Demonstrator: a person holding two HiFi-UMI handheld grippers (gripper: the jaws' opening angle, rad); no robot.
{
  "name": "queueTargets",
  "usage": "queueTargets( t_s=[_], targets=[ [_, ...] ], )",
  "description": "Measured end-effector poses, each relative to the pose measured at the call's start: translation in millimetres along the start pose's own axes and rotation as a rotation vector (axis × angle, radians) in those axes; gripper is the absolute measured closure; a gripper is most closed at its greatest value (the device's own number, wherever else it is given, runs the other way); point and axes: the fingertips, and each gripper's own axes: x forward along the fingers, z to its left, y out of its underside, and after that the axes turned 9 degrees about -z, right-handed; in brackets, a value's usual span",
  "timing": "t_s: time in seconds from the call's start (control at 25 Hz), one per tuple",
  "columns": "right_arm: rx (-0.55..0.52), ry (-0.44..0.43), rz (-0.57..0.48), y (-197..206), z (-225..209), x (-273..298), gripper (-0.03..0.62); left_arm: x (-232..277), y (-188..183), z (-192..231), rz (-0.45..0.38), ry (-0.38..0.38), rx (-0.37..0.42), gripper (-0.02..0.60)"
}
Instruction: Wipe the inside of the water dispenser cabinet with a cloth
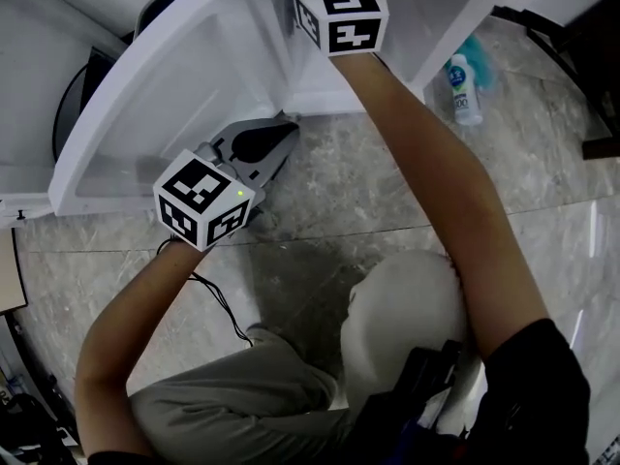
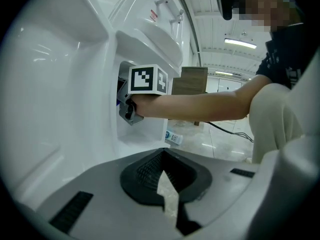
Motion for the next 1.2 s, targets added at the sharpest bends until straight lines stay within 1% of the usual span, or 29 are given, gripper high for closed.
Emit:
queueTargets(
  t_s=[0.24,0.4,0.52,0.64,0.72,0.84,1.04,1.2],
  targets=[
    [0.012,-0.001,0.001,-0.9,-1.4,-2.5,0.566,-1.0,-4.1,4.4,-0.008,-0.012,-0.009,0.575],
    [0.014,-0.024,0.008,-4.3,2.5,-10.2,0.566,-2.3,0.1,4.4,0.0,-0.016,-0.012,0.575],
    [0.009,-0.055,0.026,-6.1,5.2,-17.2,0.566,-2.3,-1.0,8.4,-0.009,-0.03,-0.027,0.575],
    [0.001,-0.1,0.062,-4.3,9.5,-31.3,0.566,-1.0,-4.8,12.0,-0.031,-0.047,-0.053,0.575],
    [-0.006,-0.145,0.09,-4.9,14.1,-41.6,0.566,-0.1,-9.0,13.3,-0.042,-0.05,-0.057,0.575],
    [-0.014,-0.219,0.134,-9.8,21.0,-59.5,0.566,1.1,-14.8,14.5,-0.056,-0.071,-0.037,0.575],
    [-0.034,-0.316,0.212,-20.7,19.4,-98.6,0.566,7.2,-30.3,33.5,-0.103,-0.158,0.011,0.575],
    [0.024,-0.379,0.323,-19.1,12.7,-137.7,0.566,19.2,-37.2,38.6,-0.118,-0.171,0.019,0.575]
  ],
)
